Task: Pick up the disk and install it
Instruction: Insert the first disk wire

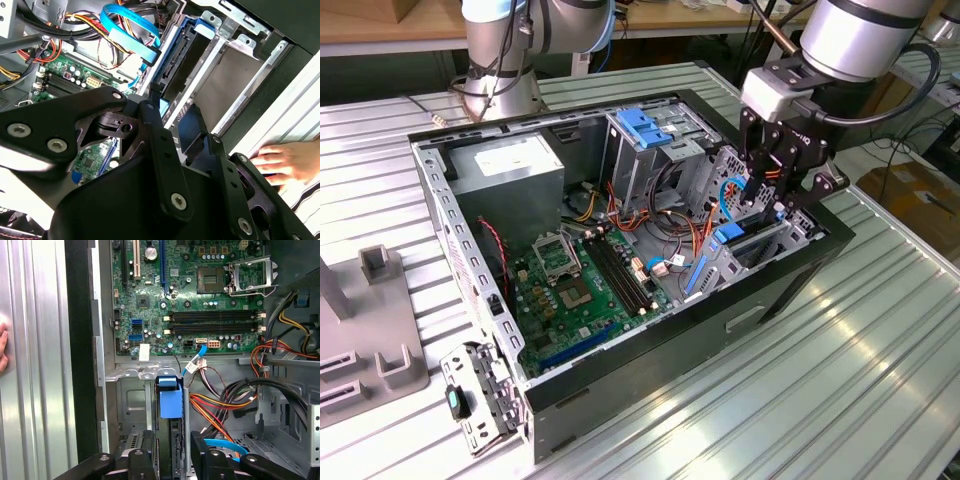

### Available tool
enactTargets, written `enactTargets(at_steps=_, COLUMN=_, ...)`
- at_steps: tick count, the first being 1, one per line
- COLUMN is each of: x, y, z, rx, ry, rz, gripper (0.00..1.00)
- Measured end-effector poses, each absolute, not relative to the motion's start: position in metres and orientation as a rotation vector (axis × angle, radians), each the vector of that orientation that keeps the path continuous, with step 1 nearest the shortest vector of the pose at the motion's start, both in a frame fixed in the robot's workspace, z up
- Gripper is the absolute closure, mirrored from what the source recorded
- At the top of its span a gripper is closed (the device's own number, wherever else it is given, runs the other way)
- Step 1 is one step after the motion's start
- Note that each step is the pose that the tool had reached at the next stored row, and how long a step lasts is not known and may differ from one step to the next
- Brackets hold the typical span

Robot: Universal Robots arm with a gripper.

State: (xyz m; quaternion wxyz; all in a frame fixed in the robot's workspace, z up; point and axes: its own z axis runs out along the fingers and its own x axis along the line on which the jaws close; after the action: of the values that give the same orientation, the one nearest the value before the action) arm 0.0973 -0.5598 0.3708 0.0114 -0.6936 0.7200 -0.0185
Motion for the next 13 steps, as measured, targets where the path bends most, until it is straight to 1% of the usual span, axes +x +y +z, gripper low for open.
enactTargets(at_steps=13, x=0.0974, y=-0.559, z=0.3786, rx=-2.164, ry=2.246, rz=-0.058, gripper=0.57)
